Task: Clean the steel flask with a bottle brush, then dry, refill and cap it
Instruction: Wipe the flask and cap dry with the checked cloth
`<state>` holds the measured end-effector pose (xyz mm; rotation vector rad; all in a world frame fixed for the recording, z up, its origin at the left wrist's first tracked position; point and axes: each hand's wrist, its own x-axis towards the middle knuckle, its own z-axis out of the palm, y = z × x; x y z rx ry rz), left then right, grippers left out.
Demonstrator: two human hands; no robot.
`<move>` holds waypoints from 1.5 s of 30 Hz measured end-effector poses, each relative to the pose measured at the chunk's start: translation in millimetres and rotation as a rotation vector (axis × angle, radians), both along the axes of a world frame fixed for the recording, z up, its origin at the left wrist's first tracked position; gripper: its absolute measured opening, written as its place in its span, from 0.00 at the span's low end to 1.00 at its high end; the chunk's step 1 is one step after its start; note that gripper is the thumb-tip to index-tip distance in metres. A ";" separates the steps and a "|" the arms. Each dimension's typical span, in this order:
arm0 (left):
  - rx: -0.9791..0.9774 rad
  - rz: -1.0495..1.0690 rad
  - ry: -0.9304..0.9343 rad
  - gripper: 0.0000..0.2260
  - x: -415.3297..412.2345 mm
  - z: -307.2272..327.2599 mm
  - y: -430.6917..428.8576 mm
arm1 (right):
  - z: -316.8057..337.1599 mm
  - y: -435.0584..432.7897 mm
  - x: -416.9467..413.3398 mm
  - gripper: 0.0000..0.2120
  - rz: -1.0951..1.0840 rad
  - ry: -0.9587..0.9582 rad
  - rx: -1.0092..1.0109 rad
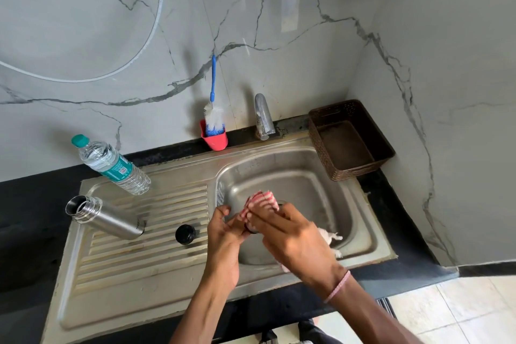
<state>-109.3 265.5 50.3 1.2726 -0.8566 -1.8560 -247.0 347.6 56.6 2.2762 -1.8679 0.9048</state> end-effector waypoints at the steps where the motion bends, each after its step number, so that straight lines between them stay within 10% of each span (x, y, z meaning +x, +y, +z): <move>1: -0.068 -0.056 -0.078 0.10 -0.3 0.1 0.2 | 6.7 -9.5 -5.8 0.17 -0.006 -0.013 0.048; 4: -0.124 -0.114 -0.125 0.06 2.5 3.7 -2.0 | 26.9 -30.7 -28.0 0.18 -0.079 -0.240 0.255; 14: 0.255 0.212 0.310 0.12 -12.9 21.6 1.8 | 0.2 5.6 11.9 0.11 -0.344 -1.902 0.567; 45: 0.386 0.476 -0.071 0.12 99.6 -45.2 -86.0 | -8.1 -34.6 23.8 0.12 -0.585 -1.891 0.582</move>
